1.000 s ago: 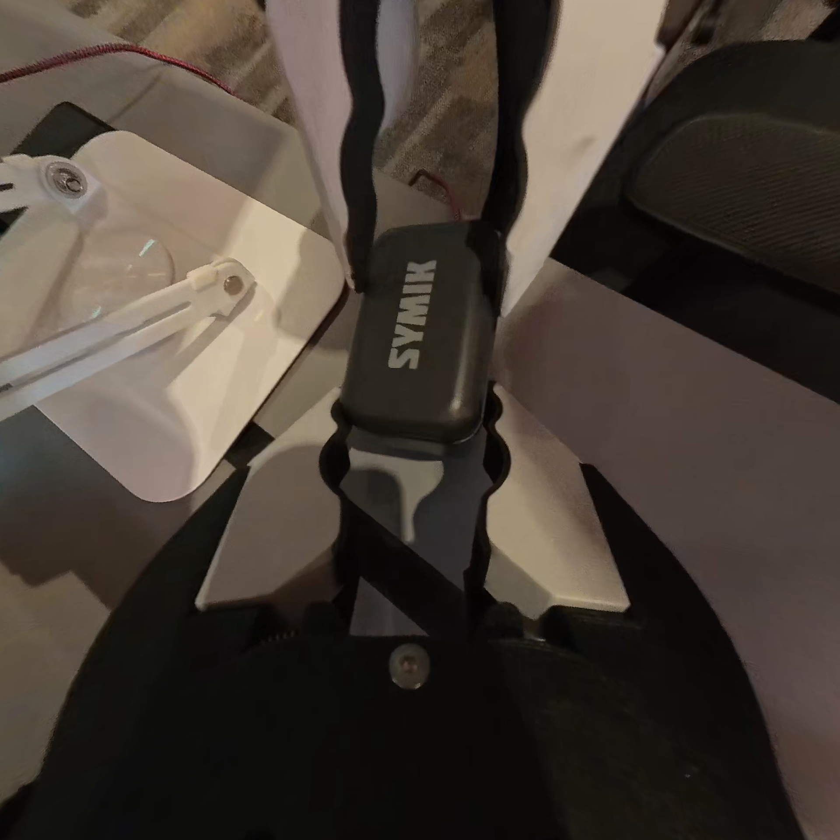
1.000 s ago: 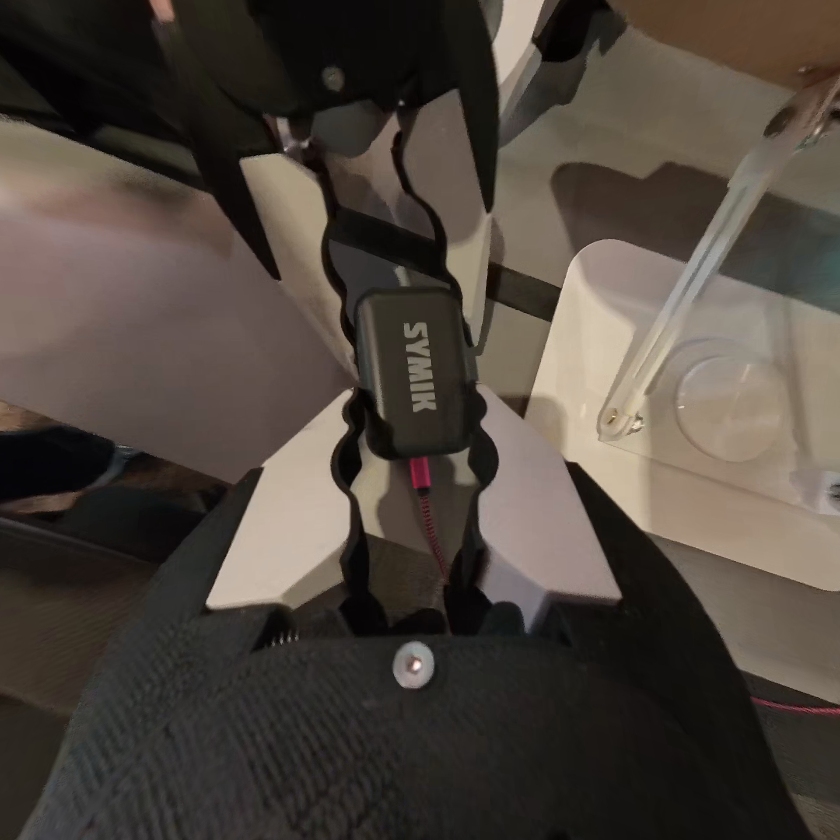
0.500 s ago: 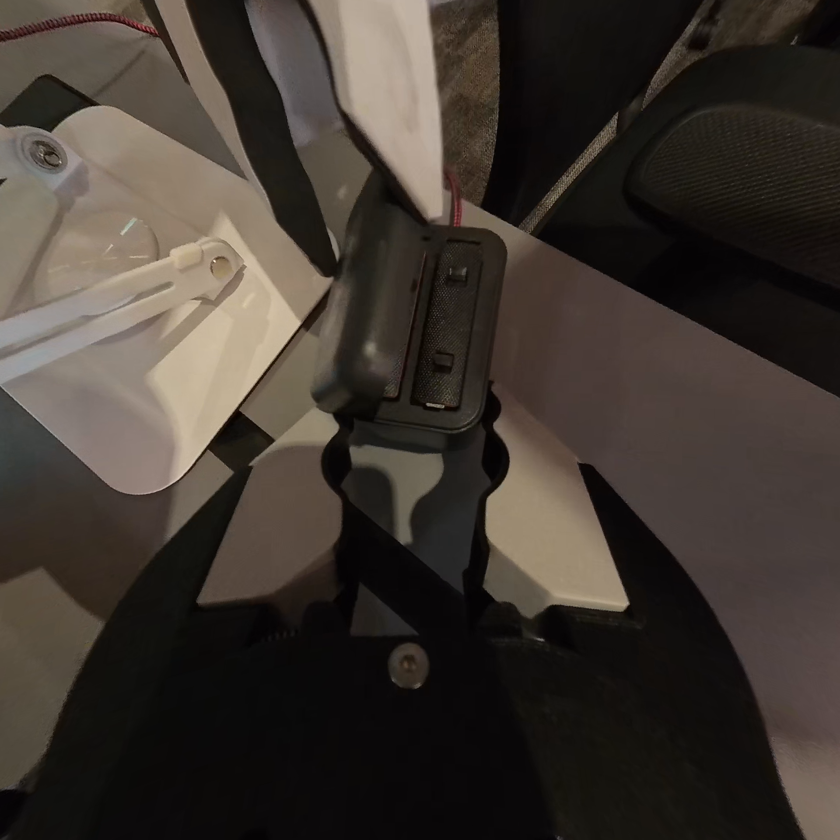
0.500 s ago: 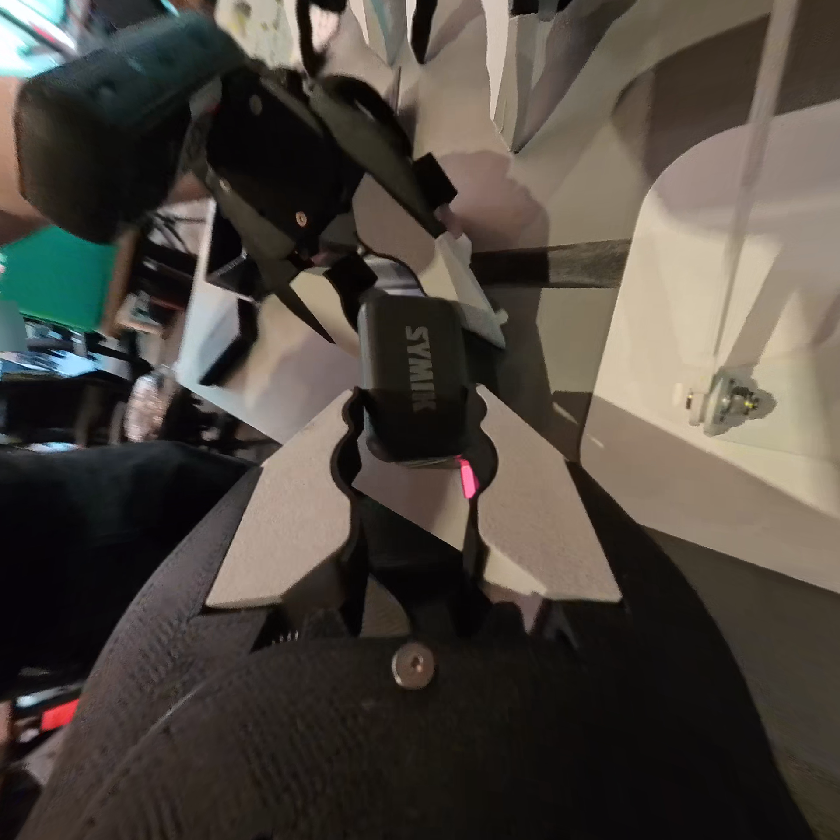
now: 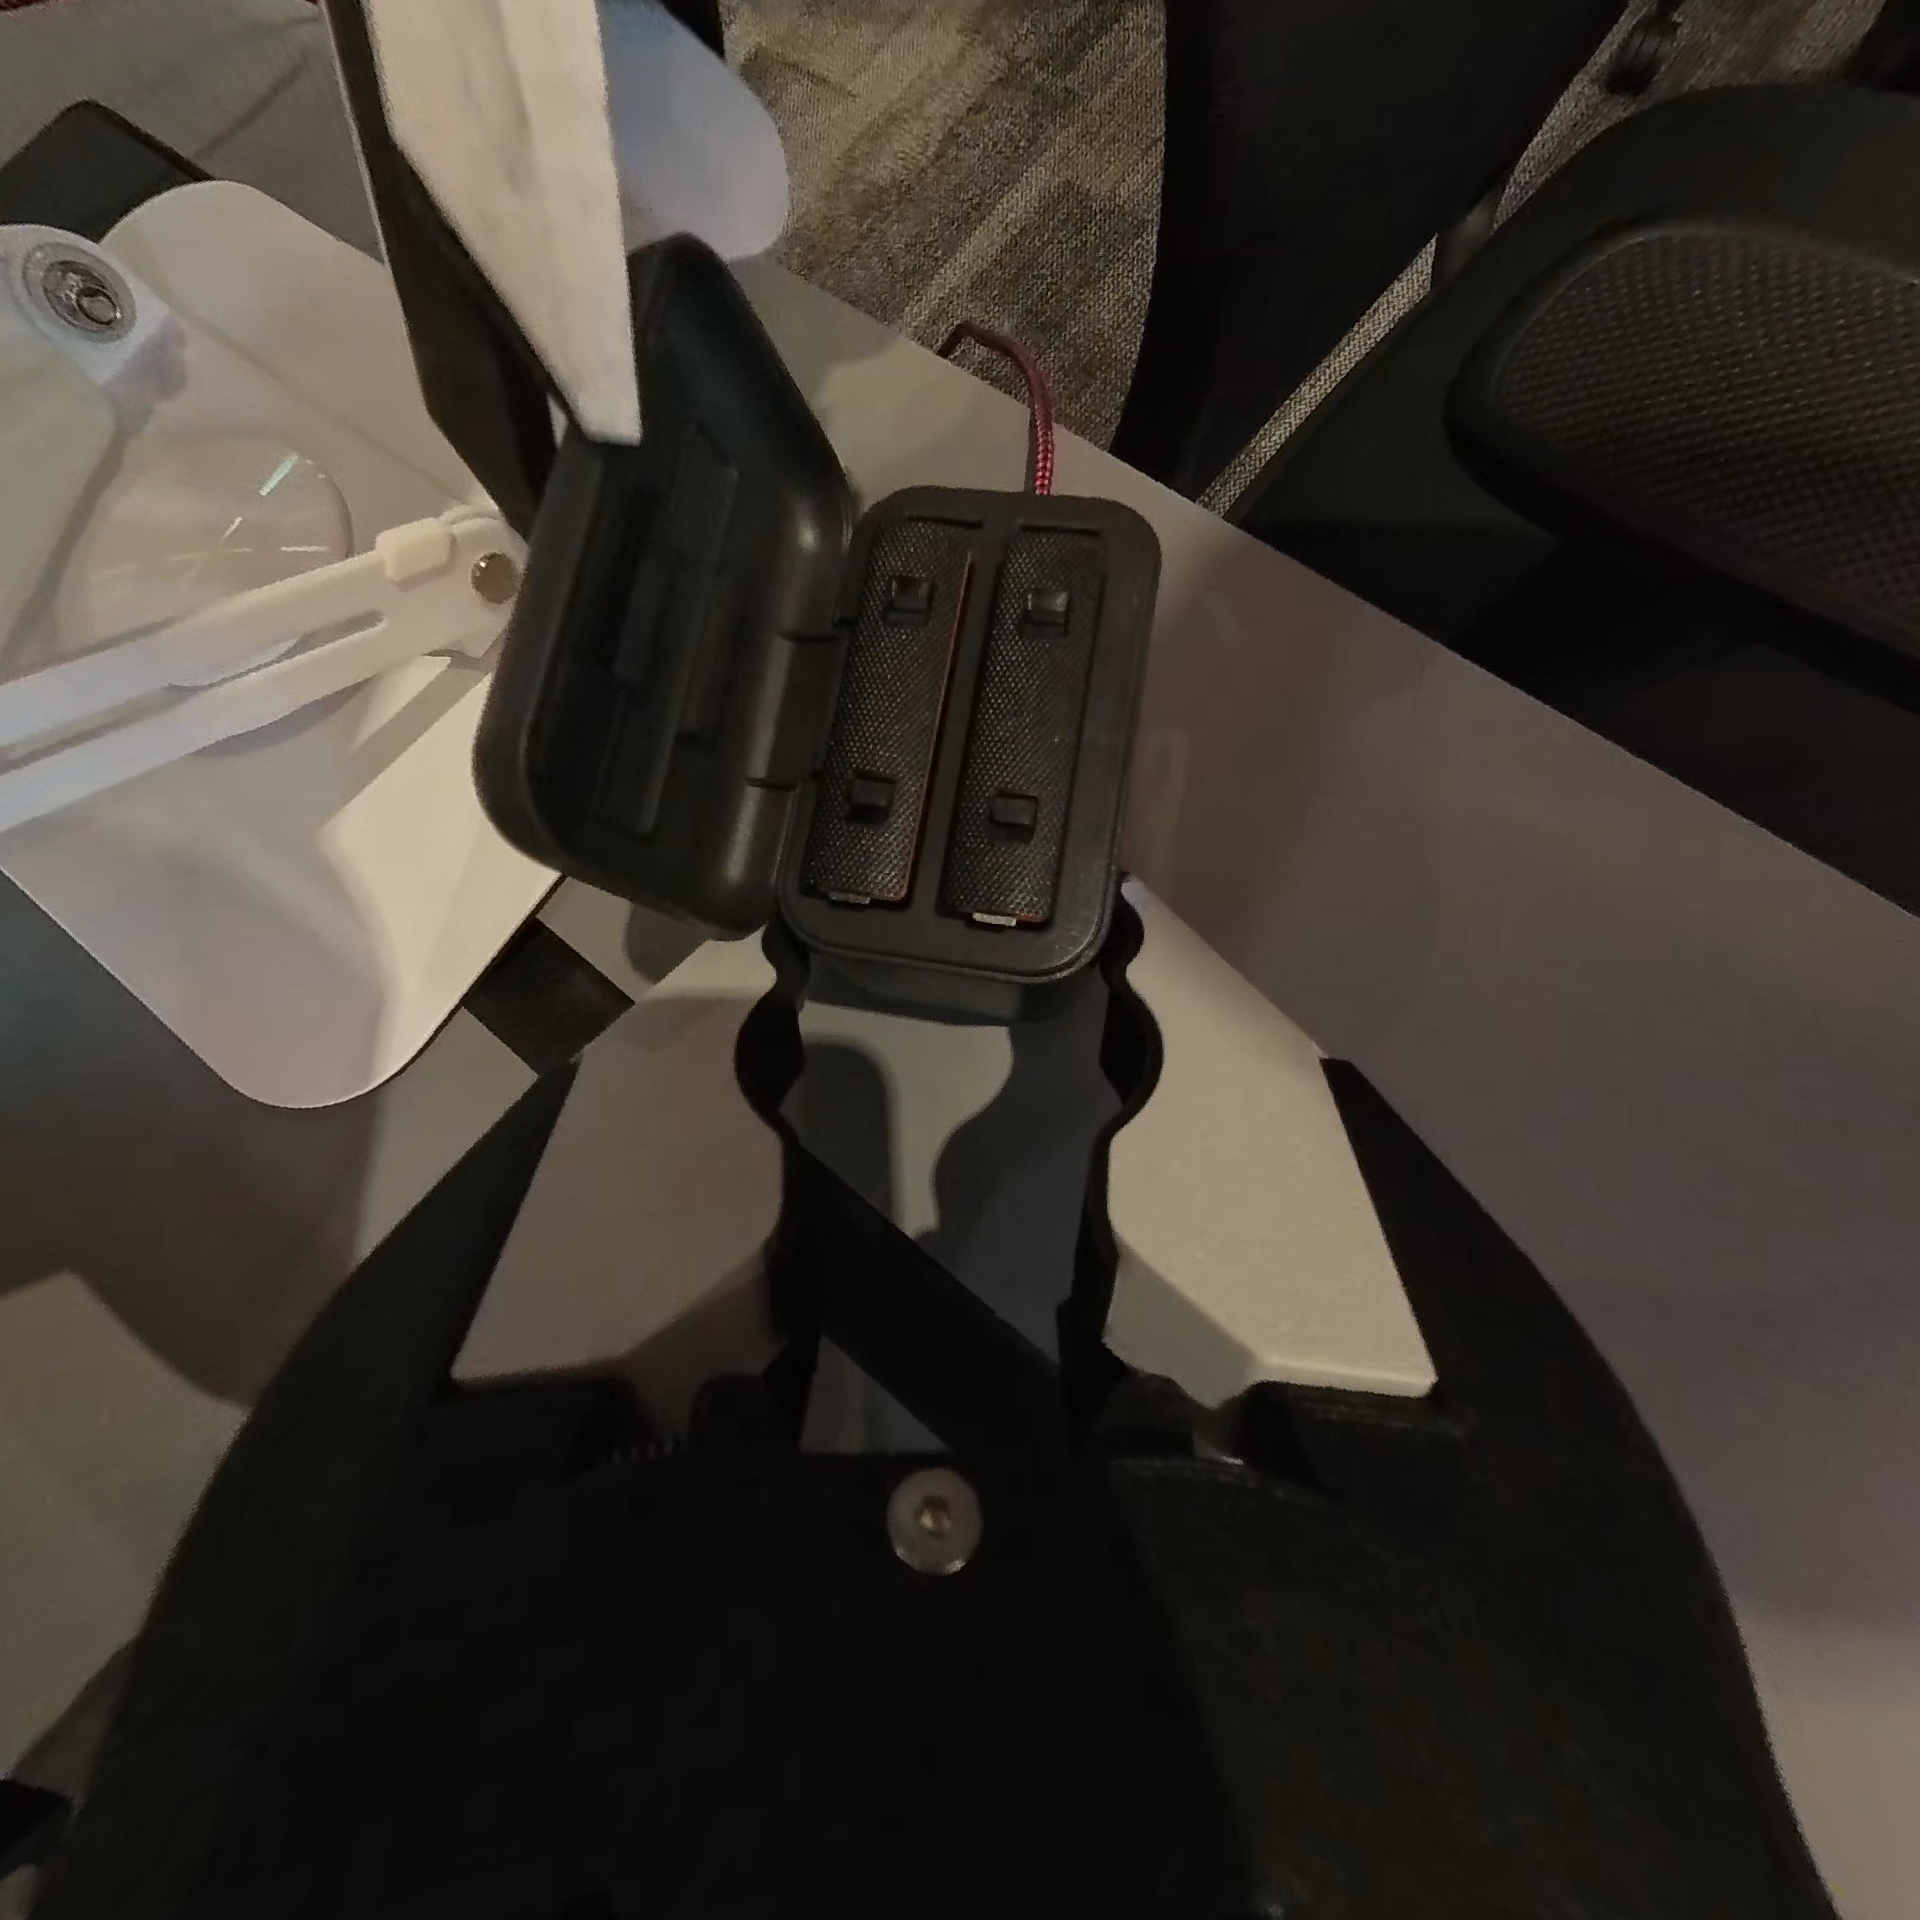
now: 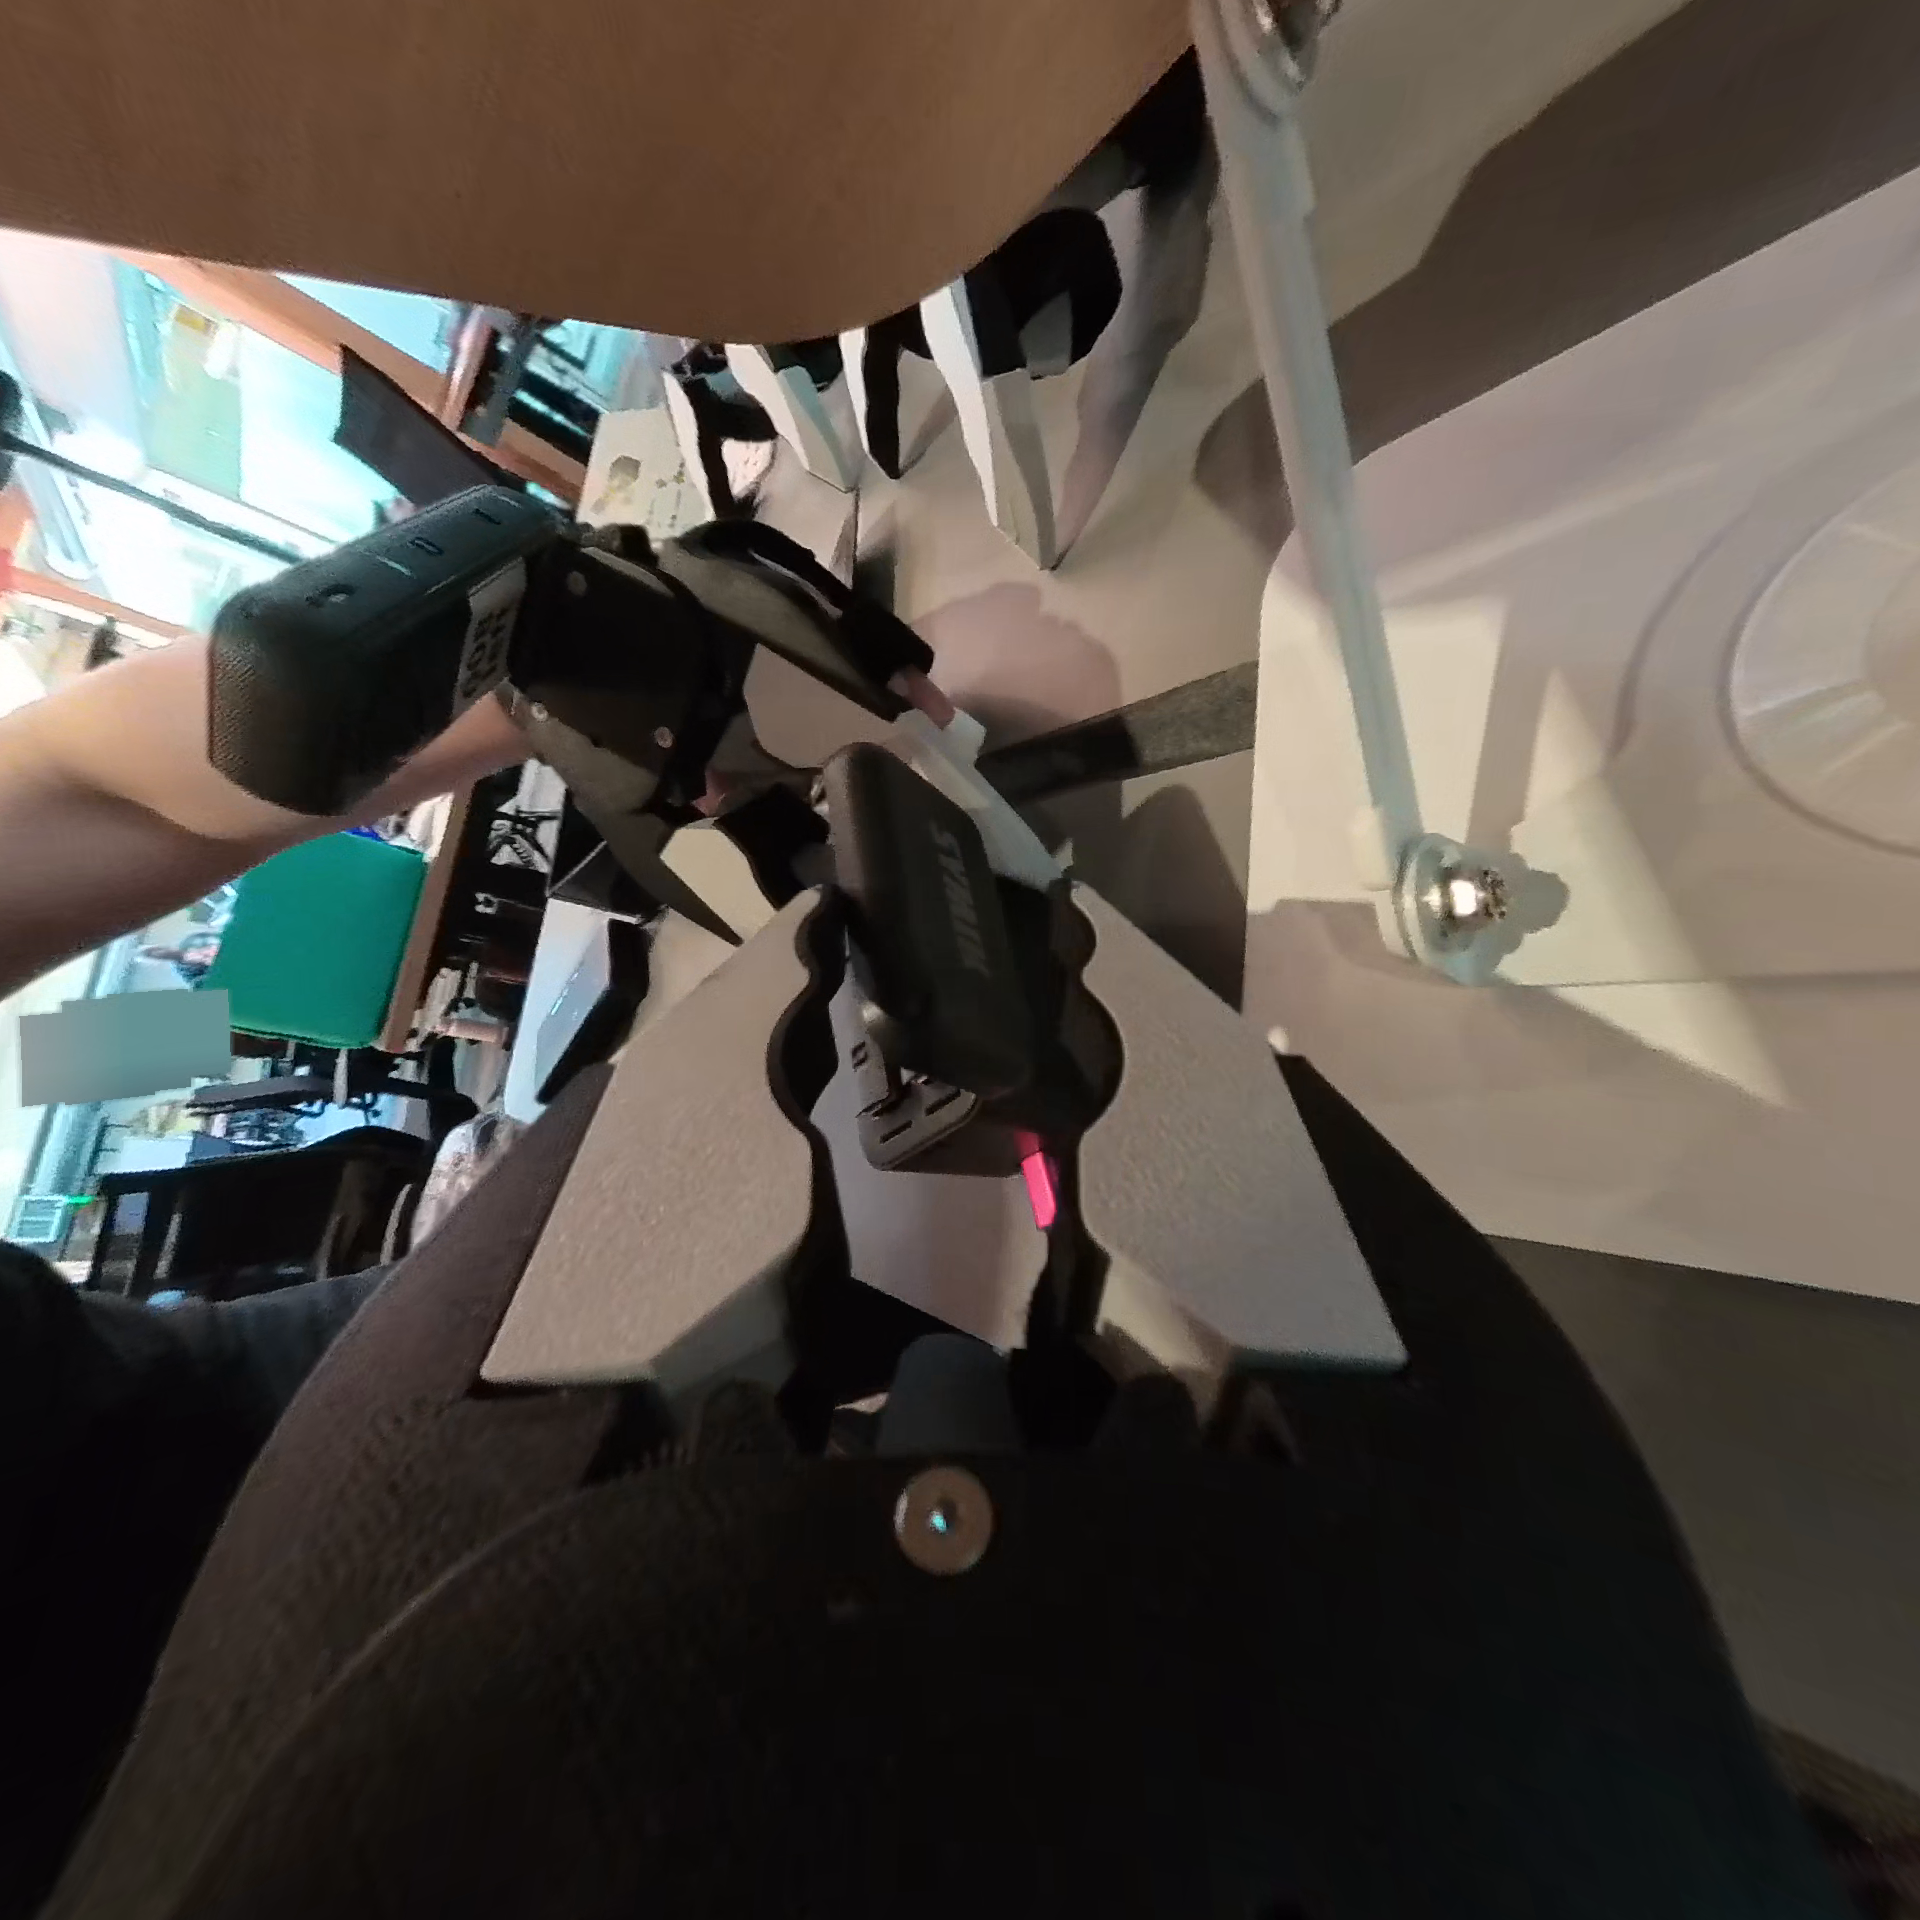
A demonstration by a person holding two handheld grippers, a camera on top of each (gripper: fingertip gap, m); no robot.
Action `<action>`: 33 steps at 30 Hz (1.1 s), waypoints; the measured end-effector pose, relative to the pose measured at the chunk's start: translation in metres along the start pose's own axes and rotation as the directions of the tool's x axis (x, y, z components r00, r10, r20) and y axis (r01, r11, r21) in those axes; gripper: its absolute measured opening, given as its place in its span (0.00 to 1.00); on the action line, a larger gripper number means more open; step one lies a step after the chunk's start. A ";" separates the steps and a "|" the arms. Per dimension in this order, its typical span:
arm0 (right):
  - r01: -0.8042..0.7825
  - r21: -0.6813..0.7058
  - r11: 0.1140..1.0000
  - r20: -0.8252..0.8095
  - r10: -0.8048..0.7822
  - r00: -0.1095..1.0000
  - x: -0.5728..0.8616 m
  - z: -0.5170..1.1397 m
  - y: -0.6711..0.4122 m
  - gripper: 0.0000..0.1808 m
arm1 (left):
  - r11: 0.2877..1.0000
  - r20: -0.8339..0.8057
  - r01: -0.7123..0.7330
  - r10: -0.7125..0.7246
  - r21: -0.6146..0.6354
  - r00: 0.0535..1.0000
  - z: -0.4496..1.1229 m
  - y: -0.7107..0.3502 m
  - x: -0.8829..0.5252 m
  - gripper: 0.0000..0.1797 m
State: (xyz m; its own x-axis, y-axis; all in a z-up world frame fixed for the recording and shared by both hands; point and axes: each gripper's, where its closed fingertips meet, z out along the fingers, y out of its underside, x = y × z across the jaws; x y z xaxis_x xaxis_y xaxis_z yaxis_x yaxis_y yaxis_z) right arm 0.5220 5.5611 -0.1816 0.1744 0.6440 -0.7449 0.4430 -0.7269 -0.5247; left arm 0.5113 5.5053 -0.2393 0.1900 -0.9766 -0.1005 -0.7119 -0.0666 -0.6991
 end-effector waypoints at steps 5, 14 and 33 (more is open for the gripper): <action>0.252 0.013 0.968 -0.201 -0.245 0.949 -0.013 -0.013 -0.006 0.28 | 1.000 0.004 -0.002 0.002 -0.018 1.000 0.001 0.001 -0.001 0.31; 0.728 -0.421 0.542 -0.304 -0.840 0.450 -0.047 0.004 0.031 0.04 | 0.999 -0.005 0.043 -0.043 -0.016 0.999 0.001 0.001 0.000 0.31; 0.527 -0.728 0.439 -0.163 -0.857 0.490 -0.014 0.022 0.038 0.09 | 1.000 -0.002 0.030 -0.030 -0.003 1.000 0.001 0.002 0.000 0.30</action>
State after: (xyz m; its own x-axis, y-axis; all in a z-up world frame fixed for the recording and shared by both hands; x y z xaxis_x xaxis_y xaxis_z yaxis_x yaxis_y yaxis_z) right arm 0.5170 5.5193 -0.1999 -0.1509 0.9768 0.1519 0.9264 0.1934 -0.3230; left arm 0.5108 5.5055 -0.2410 0.2101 -0.9746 -0.0782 -0.7081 -0.0965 -0.6994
